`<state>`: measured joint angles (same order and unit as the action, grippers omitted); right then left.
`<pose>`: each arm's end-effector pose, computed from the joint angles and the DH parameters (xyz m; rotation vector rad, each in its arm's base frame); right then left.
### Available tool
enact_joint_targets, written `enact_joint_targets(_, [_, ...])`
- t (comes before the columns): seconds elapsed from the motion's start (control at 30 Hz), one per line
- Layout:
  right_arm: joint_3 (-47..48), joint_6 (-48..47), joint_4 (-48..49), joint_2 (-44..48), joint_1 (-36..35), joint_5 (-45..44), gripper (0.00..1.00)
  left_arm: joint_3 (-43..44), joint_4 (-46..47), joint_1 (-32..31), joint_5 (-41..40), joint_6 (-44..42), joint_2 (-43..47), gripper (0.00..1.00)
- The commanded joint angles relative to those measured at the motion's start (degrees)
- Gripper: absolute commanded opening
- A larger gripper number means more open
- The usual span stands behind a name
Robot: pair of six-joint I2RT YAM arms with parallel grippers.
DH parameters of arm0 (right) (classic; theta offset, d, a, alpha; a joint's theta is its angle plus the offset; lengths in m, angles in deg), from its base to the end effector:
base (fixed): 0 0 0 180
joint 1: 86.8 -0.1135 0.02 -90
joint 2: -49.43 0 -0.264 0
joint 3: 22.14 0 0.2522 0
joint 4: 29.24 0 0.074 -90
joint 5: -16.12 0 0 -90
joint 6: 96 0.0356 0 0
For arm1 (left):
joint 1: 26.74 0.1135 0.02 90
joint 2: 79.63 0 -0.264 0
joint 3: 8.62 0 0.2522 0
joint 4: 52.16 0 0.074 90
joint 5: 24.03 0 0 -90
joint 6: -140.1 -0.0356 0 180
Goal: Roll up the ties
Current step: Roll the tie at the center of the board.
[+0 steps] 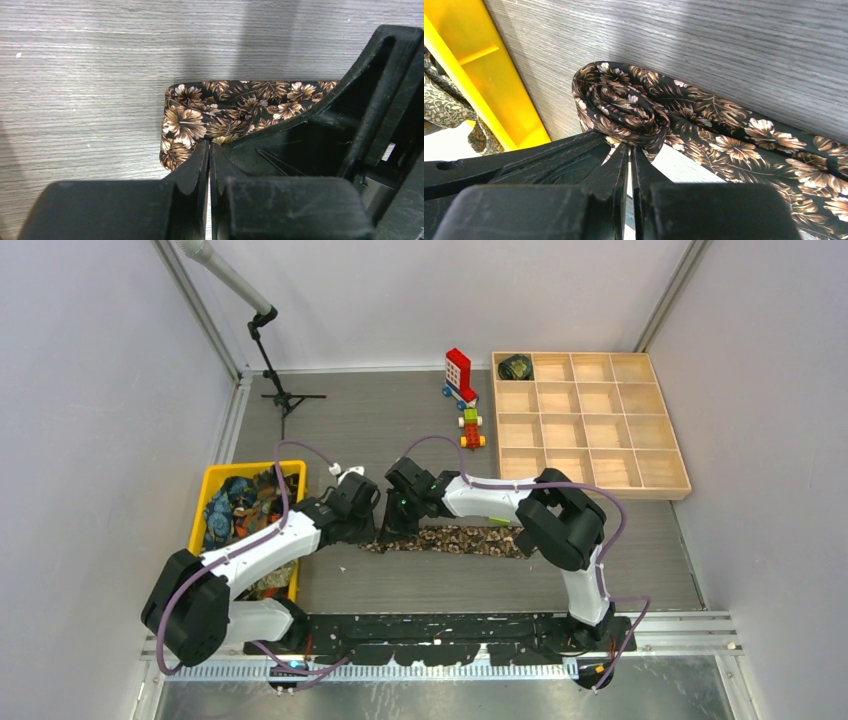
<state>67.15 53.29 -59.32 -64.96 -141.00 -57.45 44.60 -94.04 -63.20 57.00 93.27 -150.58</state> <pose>0.2370 0.3459 0.1582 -0.0024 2.8818 0.9828 0.1877 -0.1318 0.1921 -0.2091 2.6130 -0.2979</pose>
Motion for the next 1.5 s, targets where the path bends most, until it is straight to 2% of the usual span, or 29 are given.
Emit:
enact_joint_targets(0.0, [0.64,-1.07,0.41,-0.39,0.4,-0.78,0.12,1.4,-0.98,0.9,-1.22,0.08,2.65,0.04])
enact_joint_targets(0.1, [0.31,-1.32,0.11,-0.26,0.81,-1.0,0.12,1.82,-2.13,1.07,-1.3,-0.65,3.73,0.15])
enact_joint_targets(0.27, [0.19,-1.83,-0.16,-0.15,1.43,-1.0,0.11,1.11,-5.58,1.94,-2.71,-3.83,6.58,0.47])
enact_joint_targets(0.5, [1.1,-2.13,-0.31,-1.19,1.59,-0.53,0.11,-4.59,-3.31,8.95,6.42,-7.4,13.11,0.6])
enact_joint_targets(0.67, [1.37,-2.45,-0.3,-1.59,1.86,-0.28,0.12,-9.96,3.09,15.89,19.53,-7.22,15.34,0.61])
enact_joint_targets(0.87, [1.9,-2.94,-0.67,-2.01,2.37,0.14,0.11,-14.8,12.67,22.49,30.57,-5.0,14.01,0.6])
enact_joint_targets(1.17, [2.89,-3.44,-1.45,-2.76,2.66,0.45,0.11,-19.29,20.96,27.44,36.3,-3.8,14.19,0.61])
enact_joint_targets(1.47, [3.35,-3.65,-2.12,-3.13,2.87,0.36,0.11,-21.0,26.55,30.03,41.18,-2.93,8.18,0.59])
